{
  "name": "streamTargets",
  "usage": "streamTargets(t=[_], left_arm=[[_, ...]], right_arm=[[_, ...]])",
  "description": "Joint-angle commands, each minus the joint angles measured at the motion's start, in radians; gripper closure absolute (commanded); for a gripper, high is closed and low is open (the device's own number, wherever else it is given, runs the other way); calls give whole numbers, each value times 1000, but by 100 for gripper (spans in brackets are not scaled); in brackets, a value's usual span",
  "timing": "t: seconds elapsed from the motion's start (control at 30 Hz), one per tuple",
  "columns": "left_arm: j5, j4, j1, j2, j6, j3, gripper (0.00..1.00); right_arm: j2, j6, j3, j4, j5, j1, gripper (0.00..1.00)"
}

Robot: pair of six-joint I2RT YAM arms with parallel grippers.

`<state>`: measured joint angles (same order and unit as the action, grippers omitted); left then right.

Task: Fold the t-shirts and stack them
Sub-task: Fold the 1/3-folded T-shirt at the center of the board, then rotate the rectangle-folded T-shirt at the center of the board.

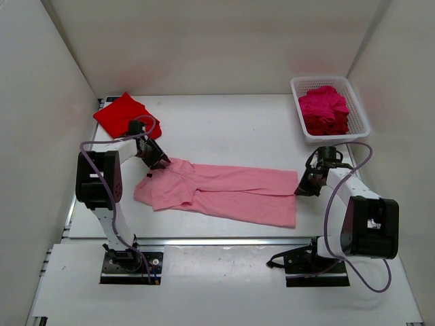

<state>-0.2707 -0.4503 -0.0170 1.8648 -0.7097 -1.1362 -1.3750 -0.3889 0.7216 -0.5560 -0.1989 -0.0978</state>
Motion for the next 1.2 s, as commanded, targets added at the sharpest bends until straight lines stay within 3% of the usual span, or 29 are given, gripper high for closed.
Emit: streamTargets(t=[0.0,0.1,0.53,0.67,0.77,0.87,0.93,1.0,1.03,1.1,1.17], left_arm=[[28,-16,3,11,18,-49,53],[56,-22,15,23,13,-68,53],[120,-70,51,70,-16,-174,52],[57,-42,28,36,15,-174,47],[57,-82,-3,-1,50,-188,43],[42,-82,-17,-74,53,-178,43],[31,-89,-40,-122,46,-183,46],[15,-85,-61,-157,47,-172,54],[2,-82,-86,-180,53,-162,59],[-8,-79,-110,-217,44,-128,70],[7,-73,-124,-259,29,-90,92]], right_arm=[[51,21,19,-62,19,20,100],[100,35,22,-143,45,79,100],[132,36,-39,-232,13,69,99],[136,61,28,-258,13,32,76],[106,87,140,-321,51,93,71],[70,105,266,-325,18,230,70],[19,105,352,-294,-20,337,74],[-31,108,396,-225,-78,412,95],[-73,93,418,-167,-129,447,100],[-123,81,458,-12,-202,486,100],[-220,59,534,75,-237,550,99]])
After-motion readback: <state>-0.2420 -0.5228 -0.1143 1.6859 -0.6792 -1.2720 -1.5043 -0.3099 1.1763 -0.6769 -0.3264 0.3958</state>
